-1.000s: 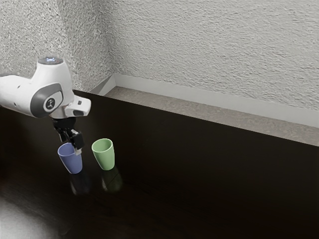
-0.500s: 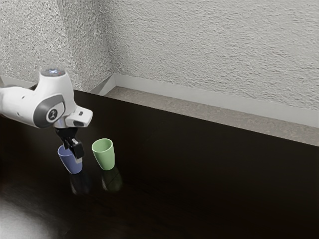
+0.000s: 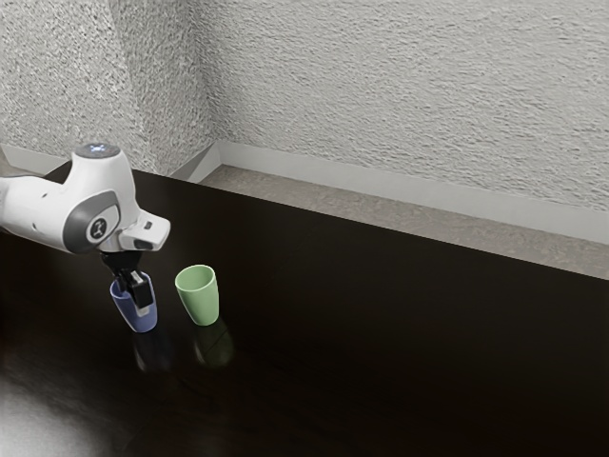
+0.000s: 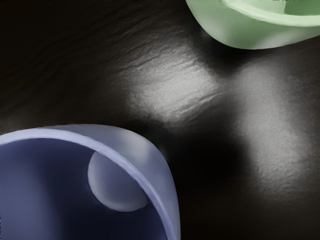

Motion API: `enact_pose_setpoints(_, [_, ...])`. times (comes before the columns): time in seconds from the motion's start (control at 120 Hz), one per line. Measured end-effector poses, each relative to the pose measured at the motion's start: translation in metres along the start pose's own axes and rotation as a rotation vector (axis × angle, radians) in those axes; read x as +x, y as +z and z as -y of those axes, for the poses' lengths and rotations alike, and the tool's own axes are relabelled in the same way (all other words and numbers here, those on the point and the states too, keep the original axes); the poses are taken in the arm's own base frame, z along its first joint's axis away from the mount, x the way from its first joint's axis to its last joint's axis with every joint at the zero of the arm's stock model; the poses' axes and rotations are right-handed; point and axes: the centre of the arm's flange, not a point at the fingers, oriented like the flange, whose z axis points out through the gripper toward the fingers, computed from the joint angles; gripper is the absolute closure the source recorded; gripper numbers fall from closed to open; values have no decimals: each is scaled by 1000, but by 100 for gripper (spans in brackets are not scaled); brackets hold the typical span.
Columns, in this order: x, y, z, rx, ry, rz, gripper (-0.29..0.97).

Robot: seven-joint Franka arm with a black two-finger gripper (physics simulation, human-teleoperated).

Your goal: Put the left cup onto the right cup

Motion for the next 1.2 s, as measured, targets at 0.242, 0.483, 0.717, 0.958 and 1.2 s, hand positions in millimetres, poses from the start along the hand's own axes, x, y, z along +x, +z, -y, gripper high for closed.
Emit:
enact_pose_setpoints(0.242, [10,12,-2,5,36,-6,20])
enact_pose_setpoints(0.483, [8,21,4,8,33,-12,45])
enact_pose_setpoints(0.717, [10,24,5,12,41,-20,67])
enact_pose_setpoints(0.958, [11,23,5,17,44,-29,75])
enact_pose_setpoints(1.2, [15,-18,11,52,26,-65,76])
